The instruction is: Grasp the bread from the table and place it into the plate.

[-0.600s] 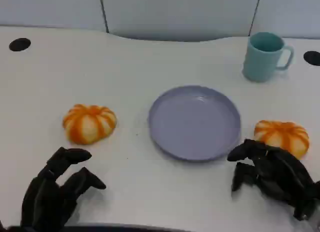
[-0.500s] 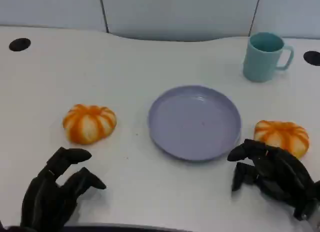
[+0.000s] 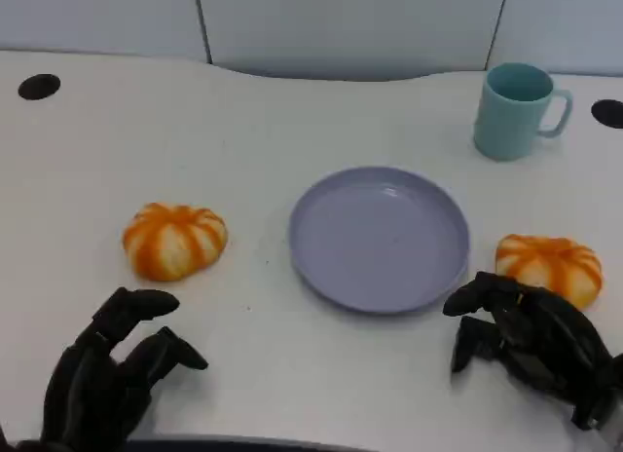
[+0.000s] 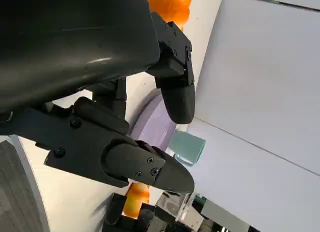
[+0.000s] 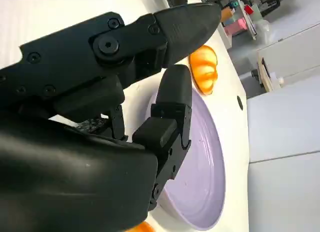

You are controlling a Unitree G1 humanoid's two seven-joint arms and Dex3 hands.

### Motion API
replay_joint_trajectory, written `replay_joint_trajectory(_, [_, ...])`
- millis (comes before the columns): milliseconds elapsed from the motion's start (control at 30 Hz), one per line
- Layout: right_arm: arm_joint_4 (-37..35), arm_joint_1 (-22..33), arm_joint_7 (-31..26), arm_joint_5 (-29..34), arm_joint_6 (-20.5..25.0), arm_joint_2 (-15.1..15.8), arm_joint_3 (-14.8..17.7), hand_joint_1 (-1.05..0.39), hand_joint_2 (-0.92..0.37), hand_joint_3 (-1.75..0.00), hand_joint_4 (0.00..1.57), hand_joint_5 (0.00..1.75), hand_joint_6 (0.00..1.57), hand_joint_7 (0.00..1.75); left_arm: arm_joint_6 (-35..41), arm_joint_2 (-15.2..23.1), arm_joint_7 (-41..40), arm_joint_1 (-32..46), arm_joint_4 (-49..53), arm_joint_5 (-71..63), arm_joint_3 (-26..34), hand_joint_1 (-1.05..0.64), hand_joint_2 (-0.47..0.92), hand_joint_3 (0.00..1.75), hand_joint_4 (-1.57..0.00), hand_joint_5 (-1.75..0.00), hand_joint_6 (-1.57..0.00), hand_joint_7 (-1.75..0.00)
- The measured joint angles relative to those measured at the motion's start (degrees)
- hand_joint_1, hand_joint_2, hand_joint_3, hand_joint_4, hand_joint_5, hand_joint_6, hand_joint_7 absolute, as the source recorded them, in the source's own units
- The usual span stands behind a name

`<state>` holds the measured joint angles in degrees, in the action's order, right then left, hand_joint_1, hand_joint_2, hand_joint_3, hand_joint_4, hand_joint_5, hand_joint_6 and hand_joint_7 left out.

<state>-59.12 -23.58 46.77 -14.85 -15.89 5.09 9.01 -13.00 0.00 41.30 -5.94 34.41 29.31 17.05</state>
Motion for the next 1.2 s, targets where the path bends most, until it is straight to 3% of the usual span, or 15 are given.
replay_joint_trajectory(467, [-1.10,-0.62,-0.05,0.12,-0.48,0.04,0.02,-0.51,-0.92,-0.09,0.62,1.58,0.75,1.00,-0.27,-0.03,0.00,0.00,0.00,-0.03,0.02,-0.74,0.92,0.04,-0.46,-1.65,-0.33,-1.34])
replay_joint_trajectory(833, [-1.14,-0.58,0.06,0.25,-0.83,0.00,0.08,-0.52,-0.92,-0.10,0.62,1.59,0.75,1.00,-15.26,0.69,-6.02,-0.11,-1.52,-11.26,-3.03,-0.67,0.92,0.15,-0.35,-1.62,-0.35,-1.20])
replay_joint_trajectory(1033, [-0.41,-0.54,-0.04,0.22,0.60,0.02,0.14,-0.53,-0.92,-0.10,0.62,1.57,0.76,1.01,-19.83,3.48,-10.23,-1.87,-2.98,-17.08,-4.63,-0.61,0.92,0.10,-0.22,-1.62,-0.34,-1.00])
replay_joint_trajectory(1200, [-0.30,-0.39,-0.12,0.29,0.15,-0.05,0.03,-0.54,-0.92,-0.10,0.63,1.57,0.76,1.01,-21.90,7.68,-17.85,-3.59,-6.96,-27.02,-6.48,-0.70,0.92,0.10,-0.10,-1.51,-0.34,-0.78])
